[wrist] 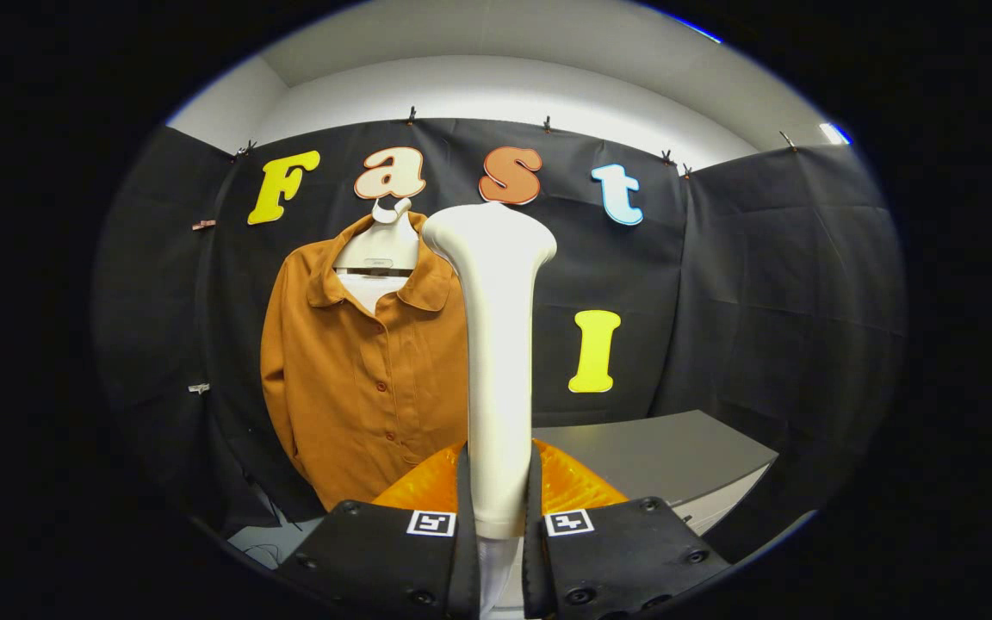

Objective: Iron the clothes twice with a garment steamer, once on the left side and once on the right side.

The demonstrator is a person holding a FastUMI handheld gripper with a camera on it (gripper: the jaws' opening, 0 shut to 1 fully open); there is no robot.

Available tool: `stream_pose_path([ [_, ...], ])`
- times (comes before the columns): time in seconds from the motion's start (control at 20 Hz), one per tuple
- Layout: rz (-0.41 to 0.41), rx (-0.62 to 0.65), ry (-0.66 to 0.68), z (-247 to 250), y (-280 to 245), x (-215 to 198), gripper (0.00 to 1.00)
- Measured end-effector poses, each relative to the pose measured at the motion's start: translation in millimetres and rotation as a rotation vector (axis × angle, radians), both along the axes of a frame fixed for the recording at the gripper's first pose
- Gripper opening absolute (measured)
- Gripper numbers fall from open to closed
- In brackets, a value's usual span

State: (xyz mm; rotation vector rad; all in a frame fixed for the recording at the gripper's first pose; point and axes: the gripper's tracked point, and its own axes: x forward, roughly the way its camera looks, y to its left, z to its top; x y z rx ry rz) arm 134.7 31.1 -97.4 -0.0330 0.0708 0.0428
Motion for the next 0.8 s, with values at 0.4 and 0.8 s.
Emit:
stream_pose_path([
  [0.4, 0.002, -0.002, -0.007, 3.8, -0.3, -1.5, 0.23],
  [0.8, -0.001, 0.003, -0.01, 6.6, -2.4, -1.2, 0.23],
])
